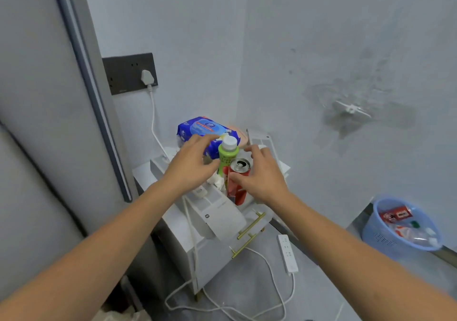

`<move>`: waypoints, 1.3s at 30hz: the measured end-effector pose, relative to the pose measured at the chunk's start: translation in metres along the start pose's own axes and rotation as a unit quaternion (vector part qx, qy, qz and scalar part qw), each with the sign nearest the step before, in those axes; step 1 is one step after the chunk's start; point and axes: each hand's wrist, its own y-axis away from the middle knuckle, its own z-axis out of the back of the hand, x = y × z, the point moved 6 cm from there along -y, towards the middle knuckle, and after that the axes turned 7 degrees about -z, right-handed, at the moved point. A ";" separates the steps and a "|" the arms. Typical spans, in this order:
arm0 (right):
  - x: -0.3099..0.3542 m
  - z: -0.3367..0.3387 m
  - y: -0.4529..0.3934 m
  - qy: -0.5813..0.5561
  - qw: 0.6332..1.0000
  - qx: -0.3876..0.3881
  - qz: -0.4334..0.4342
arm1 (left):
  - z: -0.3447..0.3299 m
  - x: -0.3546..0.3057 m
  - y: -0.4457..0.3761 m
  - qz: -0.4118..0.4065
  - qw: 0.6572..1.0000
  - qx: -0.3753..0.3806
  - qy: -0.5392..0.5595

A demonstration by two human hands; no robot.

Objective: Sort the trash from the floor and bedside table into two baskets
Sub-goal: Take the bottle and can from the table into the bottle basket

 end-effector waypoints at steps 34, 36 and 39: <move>-0.451 0.296 0.132 -0.076 0.924 -0.234 -0.294 | -0.305 -0.352 -0.024 -0.362 0.911 0.139 0.140; -0.510 0.302 0.121 -0.074 0.916 -0.244 -0.308 | -0.390 -0.357 -0.034 -0.341 0.916 0.158 0.138; -0.592 0.298 0.088 -0.067 0.917 -0.252 -0.302 | -0.504 -0.357 -0.074 -0.287 0.940 0.136 0.125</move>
